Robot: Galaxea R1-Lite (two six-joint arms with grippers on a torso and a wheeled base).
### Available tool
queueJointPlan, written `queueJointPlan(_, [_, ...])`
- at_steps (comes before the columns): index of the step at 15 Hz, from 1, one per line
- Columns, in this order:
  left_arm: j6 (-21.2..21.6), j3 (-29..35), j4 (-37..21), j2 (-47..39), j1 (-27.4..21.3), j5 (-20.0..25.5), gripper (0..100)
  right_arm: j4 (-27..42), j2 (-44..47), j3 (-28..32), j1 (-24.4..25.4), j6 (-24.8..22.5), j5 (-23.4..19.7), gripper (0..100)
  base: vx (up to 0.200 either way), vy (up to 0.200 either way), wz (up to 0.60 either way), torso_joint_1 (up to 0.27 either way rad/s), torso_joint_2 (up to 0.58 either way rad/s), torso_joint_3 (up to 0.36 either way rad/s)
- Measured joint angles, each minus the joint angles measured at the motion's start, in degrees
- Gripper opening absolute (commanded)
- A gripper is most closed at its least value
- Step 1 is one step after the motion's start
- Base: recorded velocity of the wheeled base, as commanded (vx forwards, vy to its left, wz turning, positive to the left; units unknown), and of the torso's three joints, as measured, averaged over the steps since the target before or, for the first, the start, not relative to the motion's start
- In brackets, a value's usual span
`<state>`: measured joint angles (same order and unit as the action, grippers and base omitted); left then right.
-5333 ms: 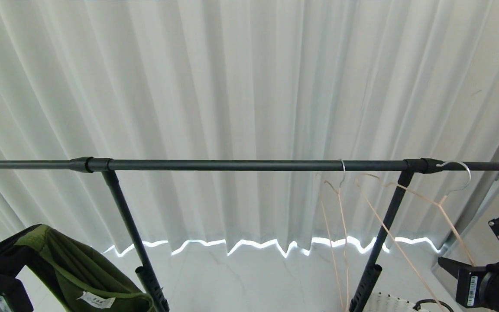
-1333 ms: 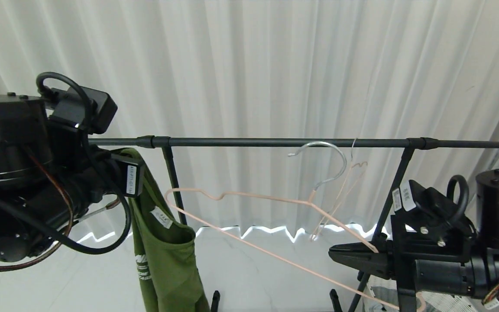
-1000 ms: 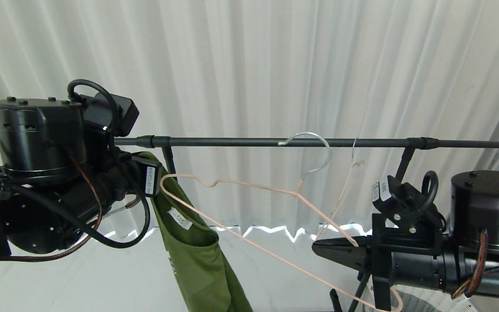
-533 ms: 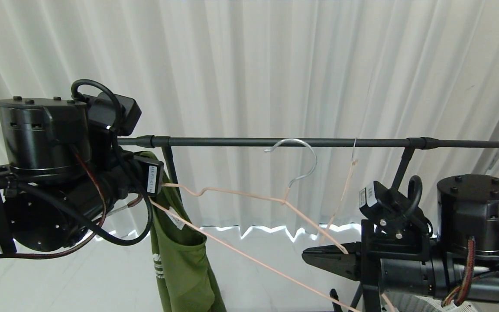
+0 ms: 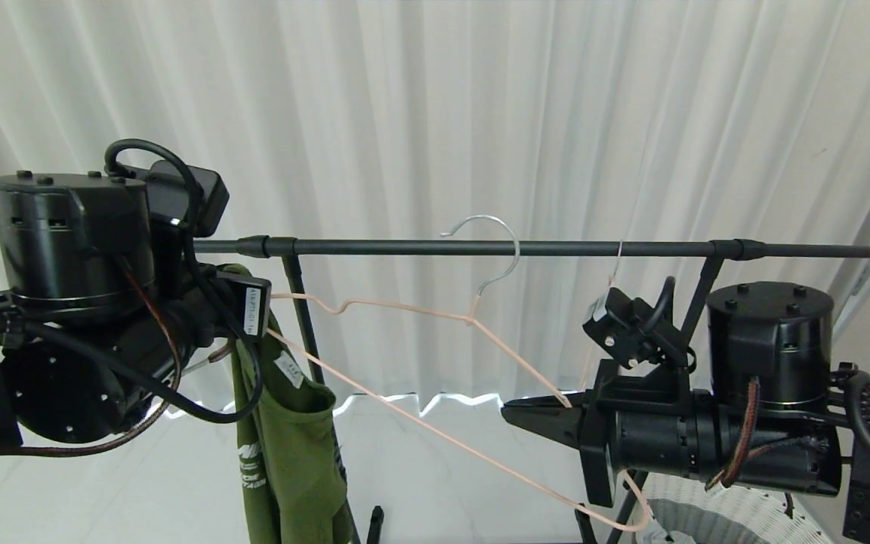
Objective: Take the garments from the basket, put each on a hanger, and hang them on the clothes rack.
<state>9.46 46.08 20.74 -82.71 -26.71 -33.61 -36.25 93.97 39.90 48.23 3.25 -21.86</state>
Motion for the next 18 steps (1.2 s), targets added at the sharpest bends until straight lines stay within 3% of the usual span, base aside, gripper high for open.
queueJointPlan(4, [-3.1, -0.7, 0.0, 0.3, -1.3, -0.2, 0, 0.0, 1.3, 2.2, 1.4, 0.9, 0.0, 0, 0.000, 0.000, 0.00, 0.000, 0.00, 0.000])
queueJointPlan(14, [-3.2, -3.7, 0.0, 3.4, -2.2, -3.9, 0, -1.9, 3.4, 5.2, 2.0, 3.7, 1.4, 0, 0.000, 0.000, 0.00, 0.000, 0.00, 0.000])
queueJointPlan(18, [-3.4, -2.3, 0.0, 3.3, -2.7, -3.8, 0, -2.6, 3.7, 4.9, 9.7, 9.8, 1.2, 0, 0.000, 0.000, 0.00, 0.000, 0.00, 0.000])
